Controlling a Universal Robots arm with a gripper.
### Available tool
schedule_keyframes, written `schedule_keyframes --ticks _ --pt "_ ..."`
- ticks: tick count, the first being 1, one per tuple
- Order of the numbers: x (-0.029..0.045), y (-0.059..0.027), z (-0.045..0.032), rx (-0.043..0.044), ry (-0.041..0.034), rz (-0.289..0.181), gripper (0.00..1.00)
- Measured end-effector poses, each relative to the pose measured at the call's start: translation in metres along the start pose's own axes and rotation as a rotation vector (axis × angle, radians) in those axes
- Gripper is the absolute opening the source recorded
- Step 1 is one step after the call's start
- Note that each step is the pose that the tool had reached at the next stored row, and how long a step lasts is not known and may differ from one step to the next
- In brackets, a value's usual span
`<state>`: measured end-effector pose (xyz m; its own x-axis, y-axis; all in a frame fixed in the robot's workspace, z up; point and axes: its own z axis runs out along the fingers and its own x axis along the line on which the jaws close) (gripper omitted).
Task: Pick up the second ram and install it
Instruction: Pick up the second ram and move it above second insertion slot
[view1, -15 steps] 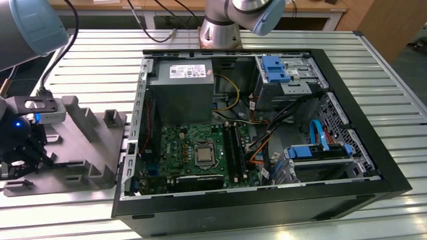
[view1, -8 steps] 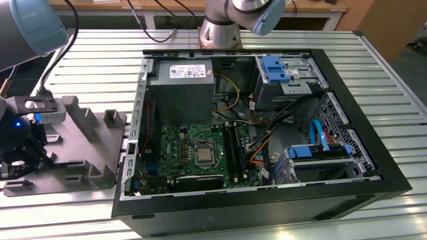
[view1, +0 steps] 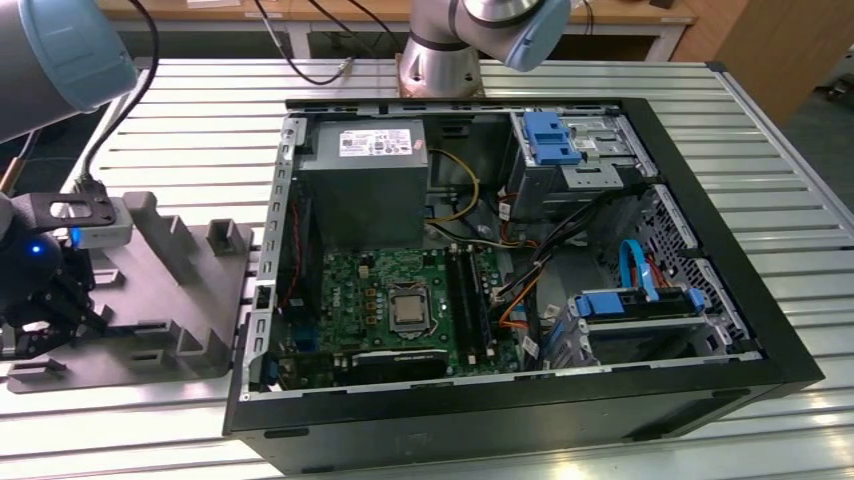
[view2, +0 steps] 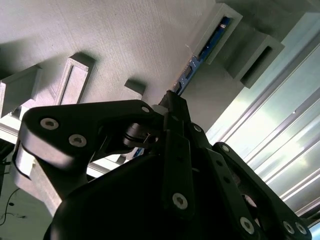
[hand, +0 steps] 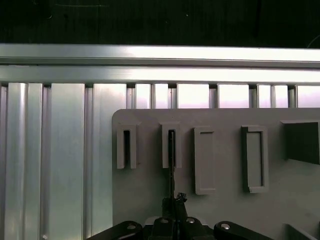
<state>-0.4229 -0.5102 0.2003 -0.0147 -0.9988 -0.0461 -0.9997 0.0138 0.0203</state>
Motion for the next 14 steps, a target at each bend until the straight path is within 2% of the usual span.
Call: schedule_keyframes --ticks 5,14 --pt "-0.0002 0.0001 -0.0033 0.0 0.0 0.0 0.11" --pt "-0.0002 0.0001 -0.0041 0.0001 0.0 0.0 0.11"
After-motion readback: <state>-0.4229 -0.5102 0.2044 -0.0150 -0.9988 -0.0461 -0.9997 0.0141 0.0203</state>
